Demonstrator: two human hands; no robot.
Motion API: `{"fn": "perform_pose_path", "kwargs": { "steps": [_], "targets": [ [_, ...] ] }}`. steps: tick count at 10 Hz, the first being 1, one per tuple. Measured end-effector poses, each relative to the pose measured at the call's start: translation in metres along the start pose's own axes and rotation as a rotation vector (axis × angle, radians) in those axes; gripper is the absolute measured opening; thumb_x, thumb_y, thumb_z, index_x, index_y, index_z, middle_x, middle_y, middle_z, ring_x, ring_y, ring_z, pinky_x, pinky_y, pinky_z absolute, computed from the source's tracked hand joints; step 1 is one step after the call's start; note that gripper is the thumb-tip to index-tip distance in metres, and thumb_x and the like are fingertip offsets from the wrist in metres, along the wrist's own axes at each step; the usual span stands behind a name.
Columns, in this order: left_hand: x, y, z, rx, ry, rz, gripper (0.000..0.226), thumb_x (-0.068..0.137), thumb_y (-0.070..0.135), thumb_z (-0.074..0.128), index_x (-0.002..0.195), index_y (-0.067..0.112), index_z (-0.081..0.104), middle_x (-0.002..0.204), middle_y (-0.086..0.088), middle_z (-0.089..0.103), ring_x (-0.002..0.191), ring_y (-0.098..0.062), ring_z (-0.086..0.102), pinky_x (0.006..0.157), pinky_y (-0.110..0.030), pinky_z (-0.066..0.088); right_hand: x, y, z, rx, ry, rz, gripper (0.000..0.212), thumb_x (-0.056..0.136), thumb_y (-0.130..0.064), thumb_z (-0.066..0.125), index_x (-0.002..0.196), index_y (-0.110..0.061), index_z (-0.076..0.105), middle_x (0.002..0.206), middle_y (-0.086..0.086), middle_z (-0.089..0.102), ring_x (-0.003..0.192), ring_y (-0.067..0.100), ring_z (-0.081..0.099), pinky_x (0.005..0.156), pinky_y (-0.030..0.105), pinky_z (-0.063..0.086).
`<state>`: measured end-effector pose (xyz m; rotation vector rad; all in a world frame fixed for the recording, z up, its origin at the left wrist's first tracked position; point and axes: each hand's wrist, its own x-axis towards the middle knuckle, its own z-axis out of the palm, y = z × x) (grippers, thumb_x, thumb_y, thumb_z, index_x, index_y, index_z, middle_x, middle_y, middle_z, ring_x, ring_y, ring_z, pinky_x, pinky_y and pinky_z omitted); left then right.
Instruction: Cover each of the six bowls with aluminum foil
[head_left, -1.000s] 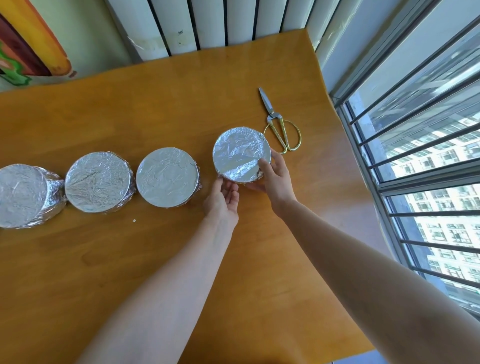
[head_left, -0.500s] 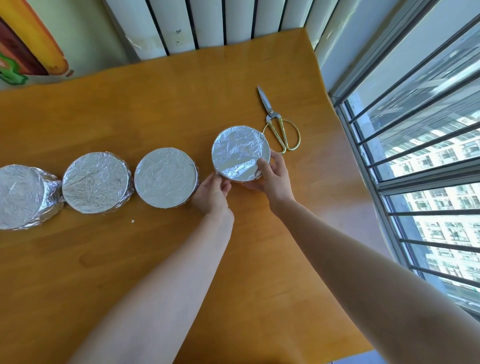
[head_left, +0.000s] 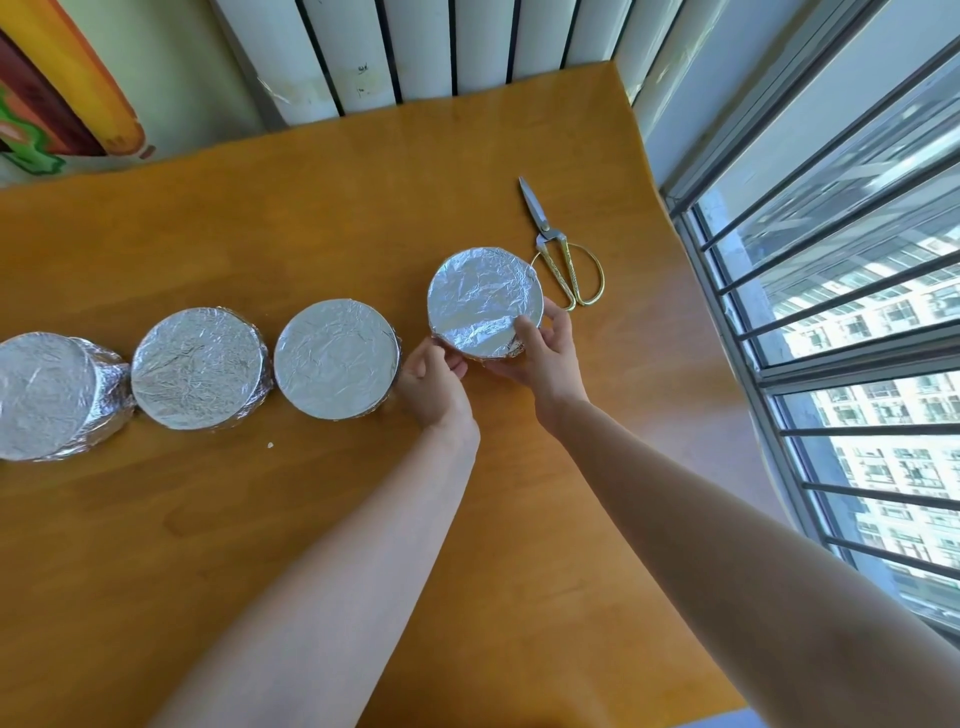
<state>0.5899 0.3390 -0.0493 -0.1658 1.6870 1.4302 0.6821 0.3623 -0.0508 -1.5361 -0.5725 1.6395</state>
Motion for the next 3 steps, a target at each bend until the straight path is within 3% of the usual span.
{"fn": "perform_pose_path", "kwargs": {
  "steps": [2,3],
  "targets": [
    [-0.002,-0.001,-0.005,0.077,0.001,-0.071,0.025,0.096,0.004,0.047,0.112,0.005,0.067,0.085,0.000,0.060,0.082,-0.016,0.060,0.072,-0.022,0.052,-0.006,0.000,-0.003,-0.064,0.018,0.006,0.057,0.099,-0.031,0.053,0.149,-0.018,0.028,0.119,-0.003,0.054,0.101,0.008,0.059,0.080,0.033,0.059],
    [-0.005,-0.003,-0.018,0.186,-0.026,-0.077,0.030,0.097,0.002,0.041,0.114,0.008,0.064,0.081,0.002,0.056,0.070,-0.010,0.054,0.065,-0.021,0.048,-0.012,0.007,-0.005,-0.087,0.064,0.031,0.038,0.102,-0.037,0.041,0.137,-0.022,0.040,0.128,0.005,0.055,0.106,0.013,0.060,0.076,0.033,0.058]
  ]
}}
